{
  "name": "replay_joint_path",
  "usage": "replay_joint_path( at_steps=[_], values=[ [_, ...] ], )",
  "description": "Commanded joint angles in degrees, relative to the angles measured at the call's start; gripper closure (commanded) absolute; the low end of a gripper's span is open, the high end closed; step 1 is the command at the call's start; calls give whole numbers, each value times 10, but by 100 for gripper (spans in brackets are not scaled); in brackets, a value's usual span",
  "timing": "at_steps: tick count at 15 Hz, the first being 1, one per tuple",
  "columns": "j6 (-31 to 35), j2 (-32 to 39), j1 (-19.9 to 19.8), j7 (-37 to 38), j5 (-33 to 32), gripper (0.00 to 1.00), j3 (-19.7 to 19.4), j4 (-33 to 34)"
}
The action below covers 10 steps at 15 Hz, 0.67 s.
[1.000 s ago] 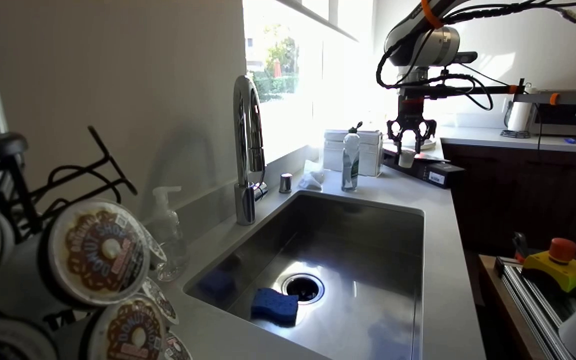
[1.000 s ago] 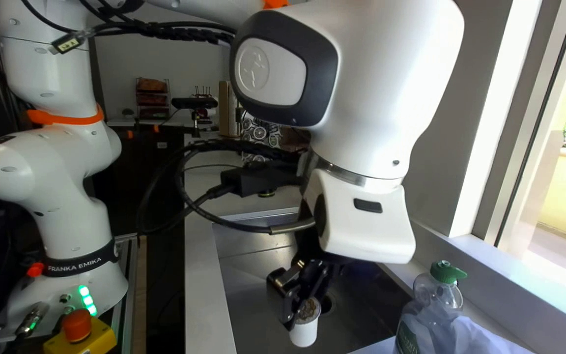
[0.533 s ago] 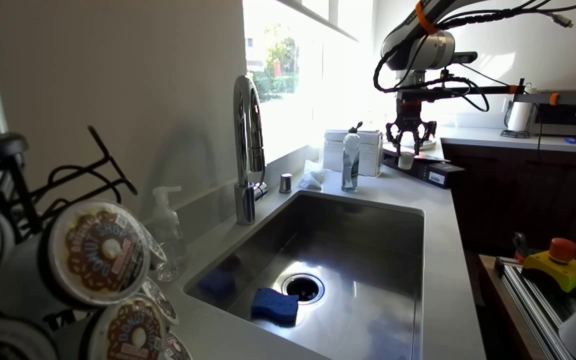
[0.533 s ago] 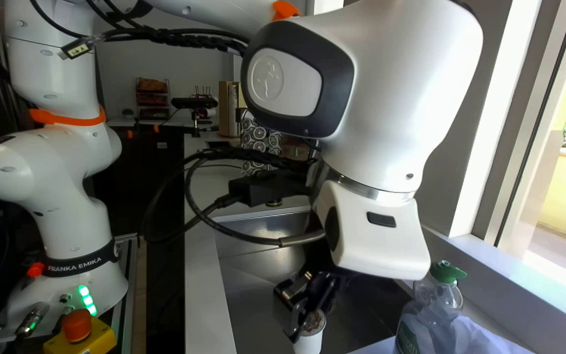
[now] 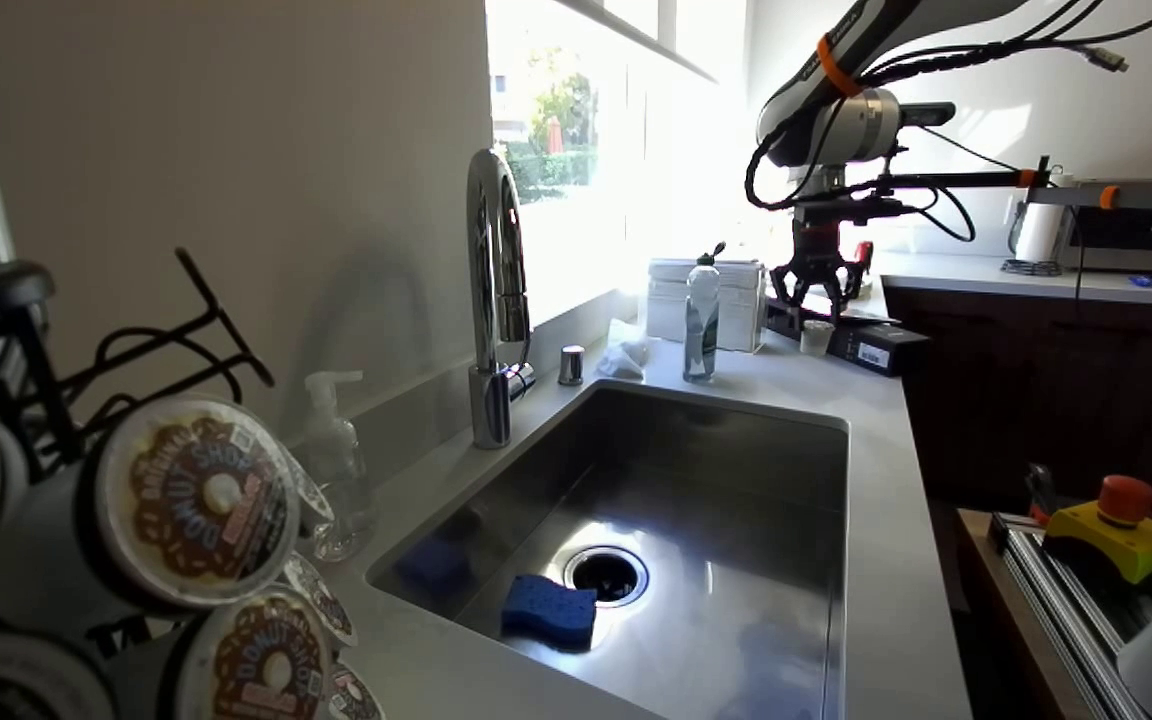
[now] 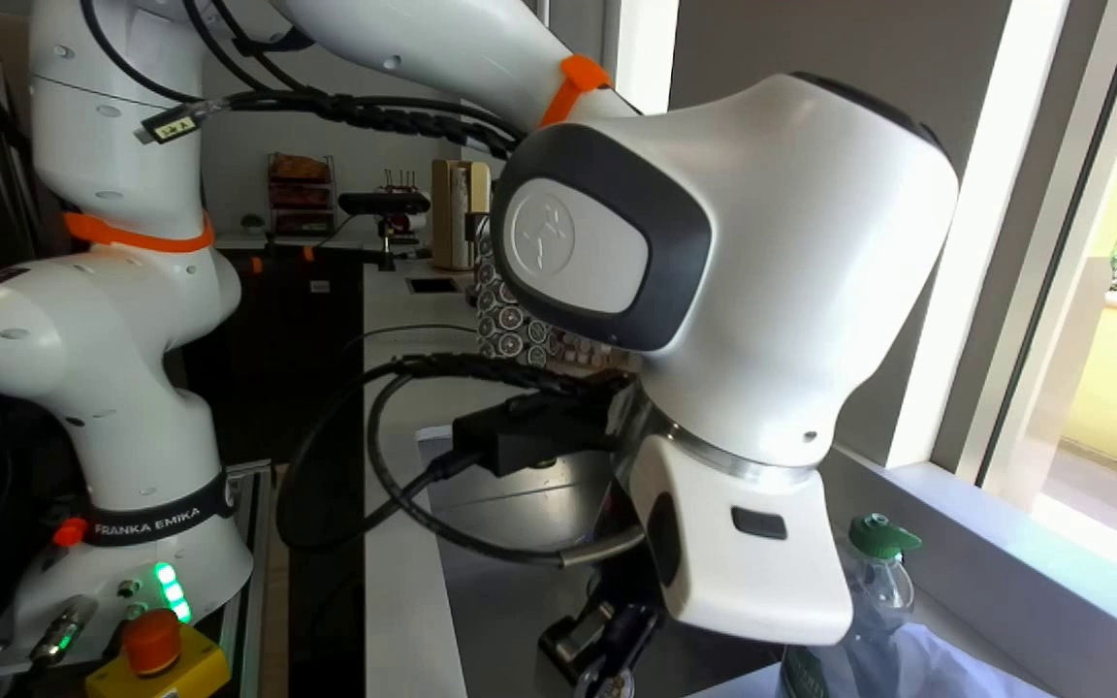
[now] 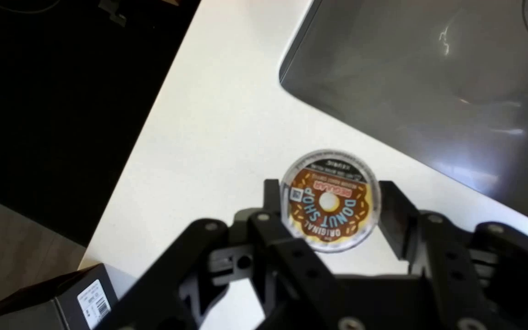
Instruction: Pick up the object from the stand and put it on the counter
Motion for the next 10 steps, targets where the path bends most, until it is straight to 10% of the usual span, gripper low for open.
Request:
replay_joint_path(
  at_steps=[1, 10],
  values=[
    [23, 30, -11, -47, 10, 71, 5, 6],
    [34, 71, -24, -100, 15, 71, 14, 12]
  ],
)
